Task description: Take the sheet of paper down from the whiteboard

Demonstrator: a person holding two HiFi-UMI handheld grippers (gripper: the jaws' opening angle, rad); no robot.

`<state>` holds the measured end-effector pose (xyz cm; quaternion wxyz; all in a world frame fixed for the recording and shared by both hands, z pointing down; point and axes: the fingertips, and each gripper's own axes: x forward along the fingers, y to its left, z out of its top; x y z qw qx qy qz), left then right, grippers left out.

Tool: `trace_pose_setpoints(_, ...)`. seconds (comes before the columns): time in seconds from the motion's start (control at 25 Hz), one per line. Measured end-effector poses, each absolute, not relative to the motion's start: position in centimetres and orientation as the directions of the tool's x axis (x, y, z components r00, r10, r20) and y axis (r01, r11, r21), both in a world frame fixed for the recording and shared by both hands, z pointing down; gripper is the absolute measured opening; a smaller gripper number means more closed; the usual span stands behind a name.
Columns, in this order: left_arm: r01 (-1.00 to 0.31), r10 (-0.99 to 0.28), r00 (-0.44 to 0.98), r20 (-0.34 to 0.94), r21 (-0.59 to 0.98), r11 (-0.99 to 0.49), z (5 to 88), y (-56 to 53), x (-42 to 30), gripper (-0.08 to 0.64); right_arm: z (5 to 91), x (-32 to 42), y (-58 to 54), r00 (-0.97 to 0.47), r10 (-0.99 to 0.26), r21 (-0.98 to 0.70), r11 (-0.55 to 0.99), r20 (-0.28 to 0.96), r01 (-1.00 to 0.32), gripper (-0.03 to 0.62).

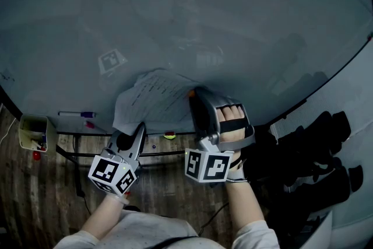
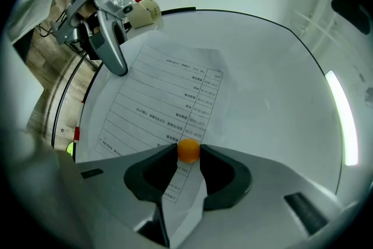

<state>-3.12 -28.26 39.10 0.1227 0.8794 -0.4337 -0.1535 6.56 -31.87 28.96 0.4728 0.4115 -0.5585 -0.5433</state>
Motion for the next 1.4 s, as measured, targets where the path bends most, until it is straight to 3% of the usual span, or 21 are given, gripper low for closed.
trace_pose_setpoints(0.84,-0.745,-0.818,0.555,-0.151,0.348,-0.57,40.4,-27.8,-4.5,0.015,28.6,7.1,-32.3,-0.195,-0.979,0.999,0.052,0.054,0.017,0.132)
trace_pose_setpoints(1.4,-0.71,-0.826,0.542,-0.154,0.443,-0.548,42.3,-27.3,-5.7,0.015,28.3,7.2,-32.4,-0.184,-0.981,0.998,0.063,0.057,-0.03,0.133)
